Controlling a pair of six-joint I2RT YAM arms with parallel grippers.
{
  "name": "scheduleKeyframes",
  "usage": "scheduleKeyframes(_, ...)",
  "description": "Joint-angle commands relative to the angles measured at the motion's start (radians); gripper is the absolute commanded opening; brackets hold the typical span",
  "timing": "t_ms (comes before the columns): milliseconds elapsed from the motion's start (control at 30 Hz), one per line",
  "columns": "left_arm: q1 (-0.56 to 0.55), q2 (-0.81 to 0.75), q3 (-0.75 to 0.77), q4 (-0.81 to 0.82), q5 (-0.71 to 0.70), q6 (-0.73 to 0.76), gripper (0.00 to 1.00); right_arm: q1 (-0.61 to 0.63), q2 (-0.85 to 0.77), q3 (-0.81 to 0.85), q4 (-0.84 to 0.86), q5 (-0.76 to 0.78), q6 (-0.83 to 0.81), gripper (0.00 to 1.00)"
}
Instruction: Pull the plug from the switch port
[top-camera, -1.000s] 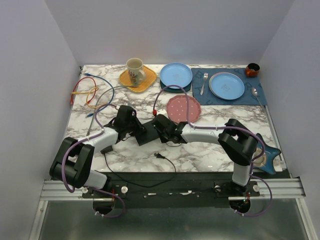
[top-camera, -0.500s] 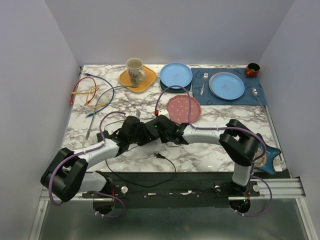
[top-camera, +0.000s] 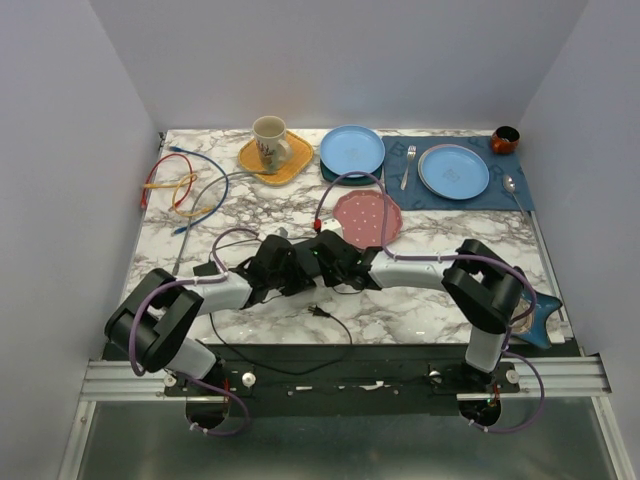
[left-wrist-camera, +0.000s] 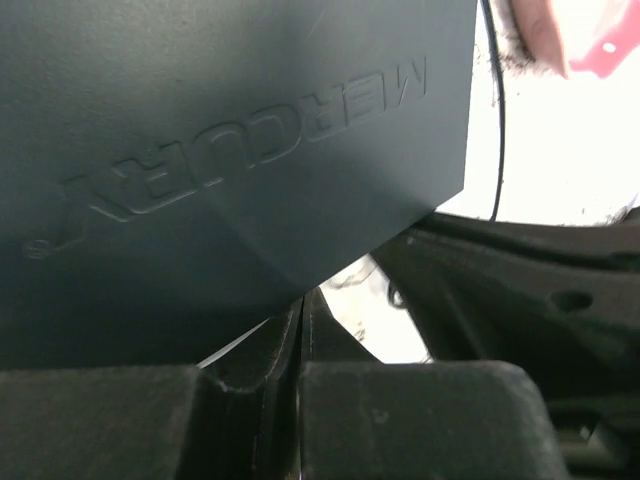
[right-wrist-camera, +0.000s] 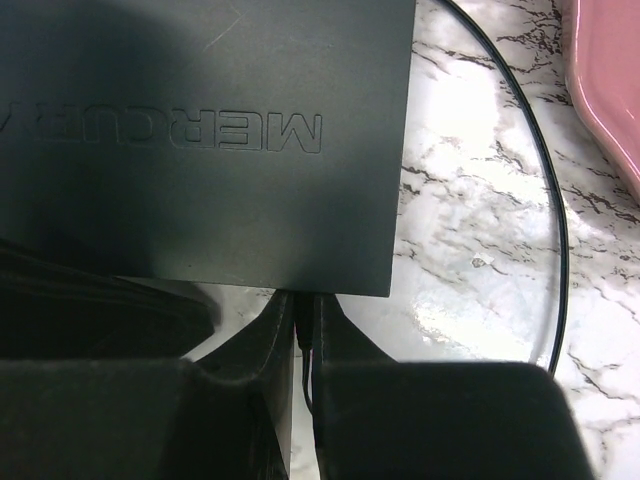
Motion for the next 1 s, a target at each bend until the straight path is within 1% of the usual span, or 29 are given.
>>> scheduleKeyframes(0,0.002,0.060,0.027,0.006,-0.056,-0.012,0.06,-0.001,-0.027,-0.046,-0.040,-0.033,0.021,0.01)
scheduleKeyframes(133,0.002,0.085,0.027,0.006,-0.082,-0.044,0.06,0.001,-0.033,-0.075,-0.019,-0.065,0.036,0.01)
scheduleKeyframes(300,0.002,0.080,0.021,0.000,-0.131,-0.077,0.05,0.011,-0.045,-0.113,0.006,-0.104,0.041,0.01)
scheduleKeyframes(500,0.002,0.074,0.017,-0.008,-0.143,-0.104,0.05,0.041,-0.042,-0.152,0.030,-0.150,0.049,0.01)
scheduleKeyframes(533,0.002,0.073,0.017,-0.010,-0.168,-0.107,0.05,0.051,-0.040,-0.153,0.029,-0.153,0.050,0.01)
scheduleKeyframes(967,0.002,0.056,0.018,-0.023,-0.198,-0.132,0.05,0.102,-0.066,-0.218,0.040,-0.216,0.076,0.01)
